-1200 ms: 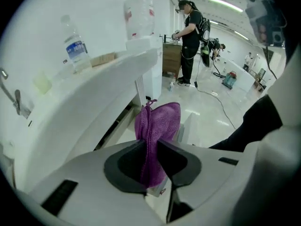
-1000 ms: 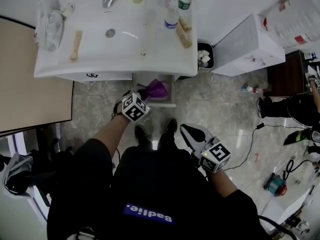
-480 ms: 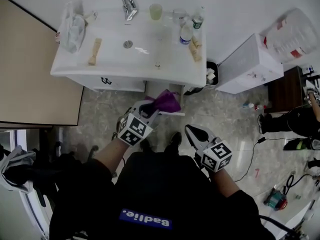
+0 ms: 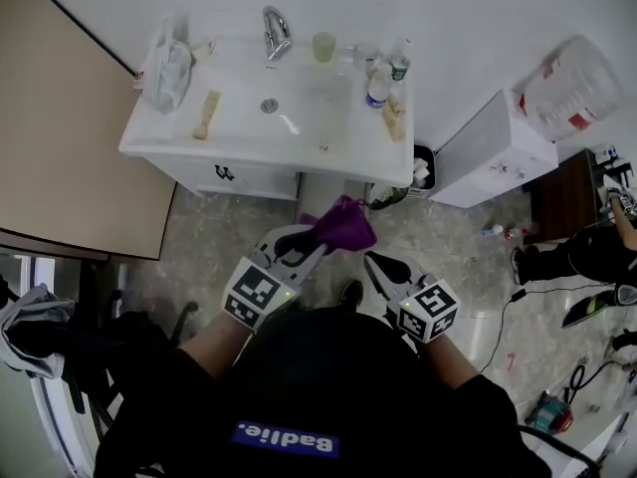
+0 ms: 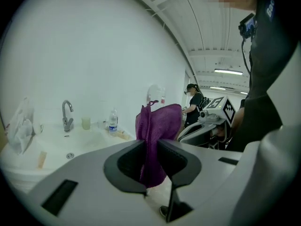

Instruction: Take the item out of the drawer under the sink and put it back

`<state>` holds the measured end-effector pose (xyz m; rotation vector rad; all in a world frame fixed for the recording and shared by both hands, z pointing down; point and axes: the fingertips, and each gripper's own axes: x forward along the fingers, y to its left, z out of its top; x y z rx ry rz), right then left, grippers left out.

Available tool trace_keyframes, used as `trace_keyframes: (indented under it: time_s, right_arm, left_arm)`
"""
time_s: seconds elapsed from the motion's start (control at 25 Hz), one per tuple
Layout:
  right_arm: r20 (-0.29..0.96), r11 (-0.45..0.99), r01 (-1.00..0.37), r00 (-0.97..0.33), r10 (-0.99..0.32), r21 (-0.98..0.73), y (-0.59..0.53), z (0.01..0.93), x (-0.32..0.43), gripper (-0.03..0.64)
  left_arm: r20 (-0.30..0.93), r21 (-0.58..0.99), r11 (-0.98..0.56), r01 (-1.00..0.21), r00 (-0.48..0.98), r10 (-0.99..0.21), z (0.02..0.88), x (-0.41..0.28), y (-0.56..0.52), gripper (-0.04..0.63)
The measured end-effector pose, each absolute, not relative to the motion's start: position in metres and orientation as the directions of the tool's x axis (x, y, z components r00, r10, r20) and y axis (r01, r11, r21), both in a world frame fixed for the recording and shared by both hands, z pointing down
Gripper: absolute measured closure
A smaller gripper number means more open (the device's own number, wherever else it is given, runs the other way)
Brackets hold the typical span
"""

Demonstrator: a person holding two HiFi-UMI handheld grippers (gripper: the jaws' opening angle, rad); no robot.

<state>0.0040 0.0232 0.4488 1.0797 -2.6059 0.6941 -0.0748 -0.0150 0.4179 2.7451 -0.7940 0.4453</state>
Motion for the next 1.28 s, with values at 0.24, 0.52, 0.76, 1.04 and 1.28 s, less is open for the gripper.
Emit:
trace_keyframes:
  time_s: [0.24,0.52,0.76,1.04,1.28]
  right_arm:
    - [0.35,0.669,-0.678,-0.733,-0.583,-0.304,0.024,0.431,-0.008,0.615]
    - [0.316,0.693,-0.662,-0.747,-0.584,-0.286,0.023,0.416,-0.013,0.615]
    - [0.324,0.699,-0.656,-0.752,-0.574,-0.285,0.022,0.419,-0.016,0.615]
    - [0.329,0.692,-0.661,-0.748,-0.576,-0.29,0.023,0.423,-0.013,0.615]
    - [0.331,0.69,-0.658,-0.751,-0.571,-0.302,0.027,0.427,-0.012,0.615]
  left_arm:
    - [0.273,0.205,-0.82,-0.535,0.835,-0.477,0.391,-0.074,0.0,0.512]
    - [0.239,0.209,-0.821,-0.532,0.842,-0.484,0.375,-0.073,0.008,0.512]
    - [0.235,0.239,-0.812,-0.532,0.843,-0.483,0.38,-0.075,0.005,0.512]
    - [0.23,0.274,-0.812,-0.516,0.855,-0.465,0.387,-0.07,0.007,0.515]
    - [0.237,0.276,-0.807,-0.522,0.851,-0.469,0.392,-0.07,0.008,0.515]
